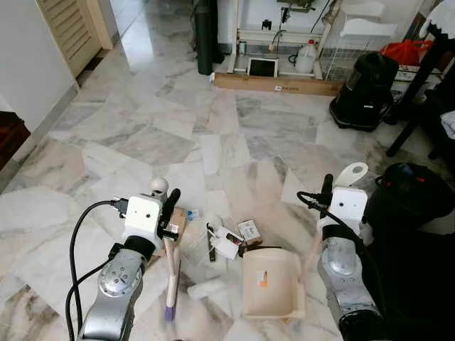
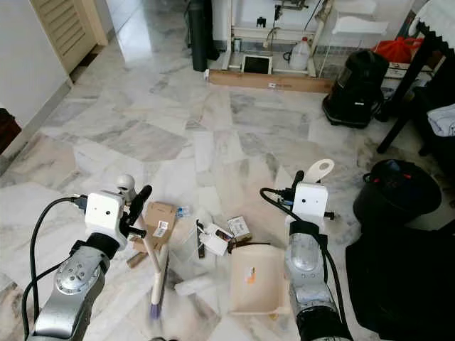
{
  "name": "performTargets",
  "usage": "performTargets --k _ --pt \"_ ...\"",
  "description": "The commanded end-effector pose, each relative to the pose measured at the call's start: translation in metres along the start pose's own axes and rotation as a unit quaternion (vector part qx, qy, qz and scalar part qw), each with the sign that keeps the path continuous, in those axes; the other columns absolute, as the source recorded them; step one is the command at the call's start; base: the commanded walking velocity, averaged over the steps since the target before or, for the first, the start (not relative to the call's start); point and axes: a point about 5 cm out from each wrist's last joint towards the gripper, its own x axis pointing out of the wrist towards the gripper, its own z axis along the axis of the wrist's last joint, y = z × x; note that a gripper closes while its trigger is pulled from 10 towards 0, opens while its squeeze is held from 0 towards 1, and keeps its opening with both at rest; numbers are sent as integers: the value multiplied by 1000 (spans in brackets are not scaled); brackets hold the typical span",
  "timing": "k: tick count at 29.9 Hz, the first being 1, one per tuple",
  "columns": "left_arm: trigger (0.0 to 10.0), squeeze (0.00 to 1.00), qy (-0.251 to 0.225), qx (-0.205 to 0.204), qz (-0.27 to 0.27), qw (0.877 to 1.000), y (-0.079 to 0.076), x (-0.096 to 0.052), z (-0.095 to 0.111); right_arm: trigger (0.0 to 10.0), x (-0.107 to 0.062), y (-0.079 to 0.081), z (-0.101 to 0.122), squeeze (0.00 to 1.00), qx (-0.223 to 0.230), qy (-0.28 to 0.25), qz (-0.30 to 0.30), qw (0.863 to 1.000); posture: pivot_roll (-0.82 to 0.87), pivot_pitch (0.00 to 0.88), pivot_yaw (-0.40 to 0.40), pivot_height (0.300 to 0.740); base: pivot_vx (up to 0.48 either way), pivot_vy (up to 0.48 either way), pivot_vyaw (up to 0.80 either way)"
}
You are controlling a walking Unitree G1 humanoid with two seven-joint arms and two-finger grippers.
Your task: Sweep floor
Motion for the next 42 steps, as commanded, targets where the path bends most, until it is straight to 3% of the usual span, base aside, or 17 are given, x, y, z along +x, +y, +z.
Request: performTargets --k 1,16,42 --pt "10000 0 -15 1 -8 1000 1 -2 8 10000 -1 -4 -3 0 -15 -2 -8 1000 99 161 3 740 0 0 0" --pt "10000 0 2 0 -31 1000 1 -4 5 10000 -13 0 -25 0 -27 31 -7 999 119 162 17 740 0 0 0" --pt "10000 0 29 -15 -73 997 -3 -7 1 10000 -2 10 -19 0 -16 8 -18 1000 152 181 29 740 0 0 0"
